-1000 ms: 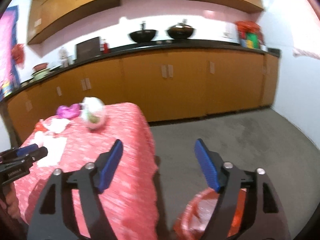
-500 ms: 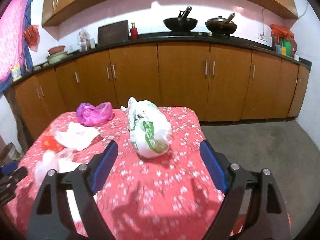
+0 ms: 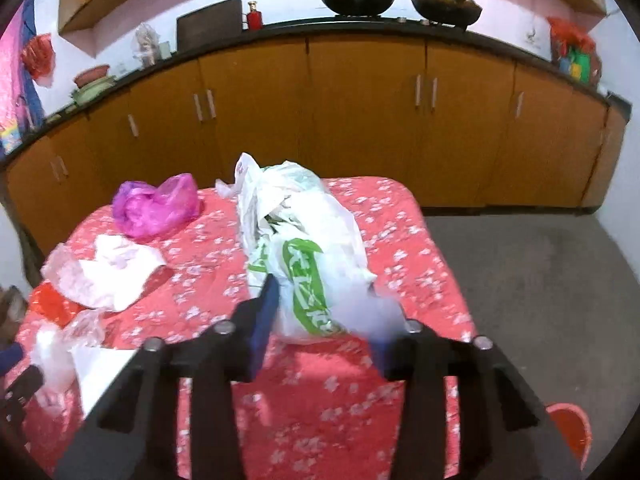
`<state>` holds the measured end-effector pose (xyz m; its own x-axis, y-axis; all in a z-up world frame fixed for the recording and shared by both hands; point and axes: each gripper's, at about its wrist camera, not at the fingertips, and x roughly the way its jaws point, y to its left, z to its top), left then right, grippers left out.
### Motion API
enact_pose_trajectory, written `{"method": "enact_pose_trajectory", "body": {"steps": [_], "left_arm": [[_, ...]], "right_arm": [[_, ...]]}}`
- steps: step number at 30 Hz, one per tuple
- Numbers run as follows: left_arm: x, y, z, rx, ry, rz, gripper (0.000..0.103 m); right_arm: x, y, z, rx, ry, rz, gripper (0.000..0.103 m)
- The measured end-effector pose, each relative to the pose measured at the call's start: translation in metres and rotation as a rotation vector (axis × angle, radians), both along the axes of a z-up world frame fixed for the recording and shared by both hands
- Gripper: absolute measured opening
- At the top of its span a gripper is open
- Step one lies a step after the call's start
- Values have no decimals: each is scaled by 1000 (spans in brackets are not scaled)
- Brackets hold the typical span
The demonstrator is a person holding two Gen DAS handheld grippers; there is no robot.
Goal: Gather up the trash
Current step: 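Grasp the white green-printed bag with the right tool while the left tool grasps a clear bag, then carry the white printed bag and clear bag in both tools over the wastebasket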
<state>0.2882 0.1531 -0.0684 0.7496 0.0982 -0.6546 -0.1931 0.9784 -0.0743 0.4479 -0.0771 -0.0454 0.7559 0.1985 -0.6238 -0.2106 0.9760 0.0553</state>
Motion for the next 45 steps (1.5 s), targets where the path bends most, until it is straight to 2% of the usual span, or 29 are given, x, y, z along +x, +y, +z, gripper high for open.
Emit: {"method": "enact_pose_trajectory", "body": {"steps": [5,9,11,13,16,20,31,45], "left_arm": [[10,4,-5,-34,30,4,71],[11,-2,2,-36,5,16,70],[14,-5,3,-28,14,20,61],[20,-10,0,-19,39,18,41],[21,-15,-2,-18,43,3,22],[10,-12,0,-44,9,-10,10],[-34,6,32,-67,-99,14,8],[-51,-37,71,-86,-224,-54,8]], "right_arm": [[-13,1,1,21,-13,32,23],[-20,0,-1,15,-15,40,23],[-21,-3,0,26,-11,37,23],[-23,-5,0,38,-8,31,23],[-28,-9,1,46,-8,29,22],[-40,-18,4,62,-18,29,21],[-80,-43,22,132,-57,46,17],[-146,-65,62,187,-181,72,15]]}}
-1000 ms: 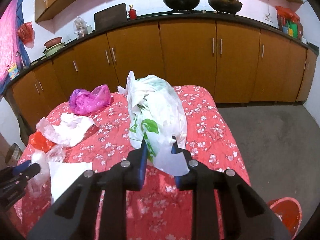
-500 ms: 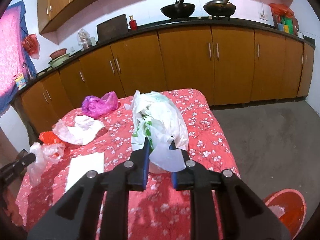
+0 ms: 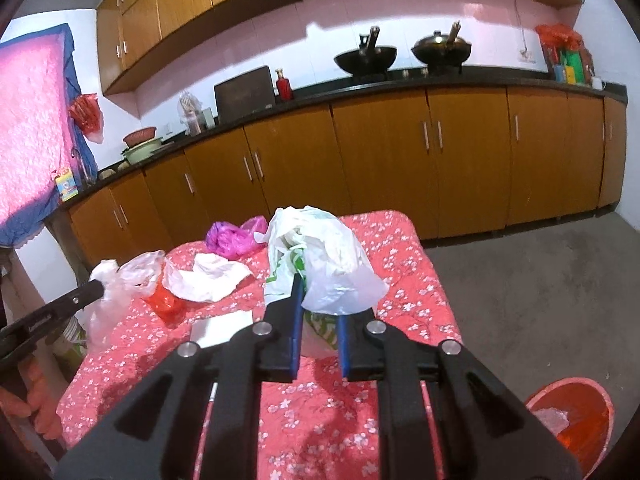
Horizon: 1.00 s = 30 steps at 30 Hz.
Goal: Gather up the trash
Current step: 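Carry the white printed bag and clear bag in both tools over the wastebasket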
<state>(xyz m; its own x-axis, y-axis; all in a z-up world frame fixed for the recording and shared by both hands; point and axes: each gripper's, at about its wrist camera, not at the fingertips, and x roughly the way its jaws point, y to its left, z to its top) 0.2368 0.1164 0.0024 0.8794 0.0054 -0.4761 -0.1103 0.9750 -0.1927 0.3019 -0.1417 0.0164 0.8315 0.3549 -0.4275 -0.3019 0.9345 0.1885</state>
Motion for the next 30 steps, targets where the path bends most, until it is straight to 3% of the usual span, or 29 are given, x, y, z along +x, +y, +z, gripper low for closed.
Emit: {"method": "enact_pose_trajectory", "body": {"steps": [11,30], "left_arm": [[4,-55,12,5,-33,-95,8],[11,-188,7,26,-16,-337,8]], "right_arm": [[-33,-41,22,2,-87,-72,14],[-70,-151,25,-20,-151,-283,14]]}}
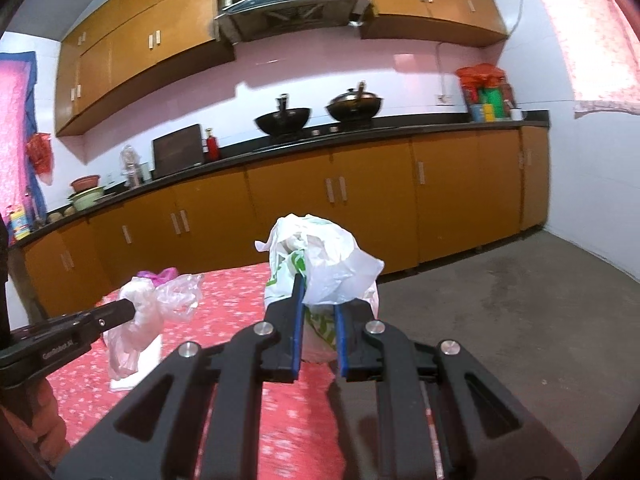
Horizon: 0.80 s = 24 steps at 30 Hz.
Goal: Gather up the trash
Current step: 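Carry the white printed bag and clear bag in both tools over the wastebasket, then open both tools to drop both bags into the wastebasket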
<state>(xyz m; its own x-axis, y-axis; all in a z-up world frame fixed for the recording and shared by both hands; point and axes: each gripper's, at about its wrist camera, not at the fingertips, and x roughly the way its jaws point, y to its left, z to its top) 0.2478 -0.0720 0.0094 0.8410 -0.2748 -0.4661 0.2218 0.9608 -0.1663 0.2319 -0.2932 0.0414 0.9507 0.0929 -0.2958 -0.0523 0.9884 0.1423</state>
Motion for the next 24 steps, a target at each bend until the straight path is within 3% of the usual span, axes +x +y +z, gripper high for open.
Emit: {"method": "enact_pose_trajectory", "body": {"steps": [12,24], "left_arm": [[-3,-94,-23,-6,60,-168,8],[-4,-175,-72,10,188,-299,8]], "right_arm": [[-29,-88,-32,-14,38,-194,14],[-62,-162,-86,-16,147,-321,14]]}}
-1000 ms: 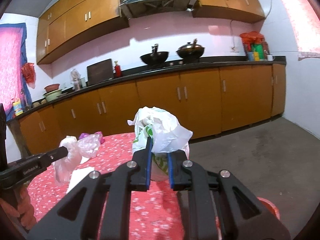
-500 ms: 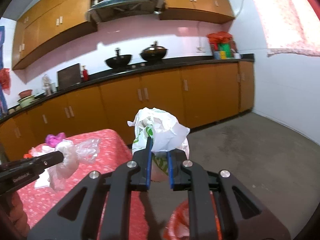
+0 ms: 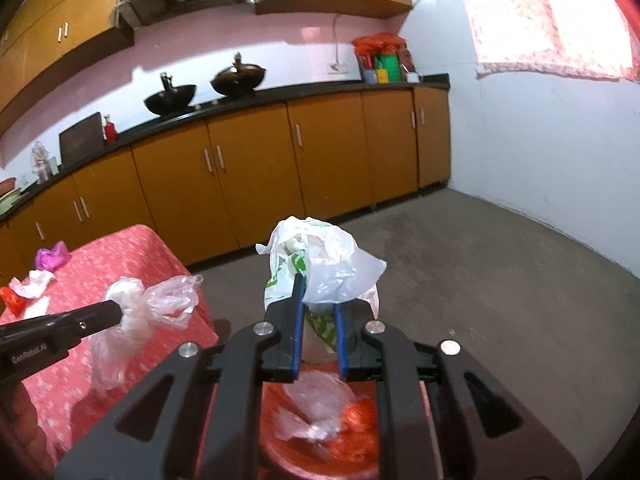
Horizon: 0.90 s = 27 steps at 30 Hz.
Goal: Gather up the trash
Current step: 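Open both tools to drop both bags into the wastebasket, then move both open tools back over the table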
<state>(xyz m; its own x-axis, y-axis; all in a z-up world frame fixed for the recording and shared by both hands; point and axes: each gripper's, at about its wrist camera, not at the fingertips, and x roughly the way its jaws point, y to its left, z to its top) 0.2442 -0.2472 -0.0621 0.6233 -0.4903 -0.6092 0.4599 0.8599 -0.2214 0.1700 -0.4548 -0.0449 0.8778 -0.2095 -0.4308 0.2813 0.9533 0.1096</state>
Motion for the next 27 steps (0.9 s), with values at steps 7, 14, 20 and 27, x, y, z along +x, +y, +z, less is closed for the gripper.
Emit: {"method": "enact_pose_trajectory", "body": {"steps": [7,14,20,27], "left_arm": [[-2,-35,-26,42,48,-63,8],[4,-54,-38,64,80,-97,8],[16,-69,-47,54,105,-117,11],[22,-64,-55,42,138,-83,20]], "right_arm": [[-4,-18,-26,23,57,-18,14],[4,-28,-42,47,87,-28,14],[14,-36,-50,74,111,-30,21],[15,-41,-58,72,129,-40,31]]}}
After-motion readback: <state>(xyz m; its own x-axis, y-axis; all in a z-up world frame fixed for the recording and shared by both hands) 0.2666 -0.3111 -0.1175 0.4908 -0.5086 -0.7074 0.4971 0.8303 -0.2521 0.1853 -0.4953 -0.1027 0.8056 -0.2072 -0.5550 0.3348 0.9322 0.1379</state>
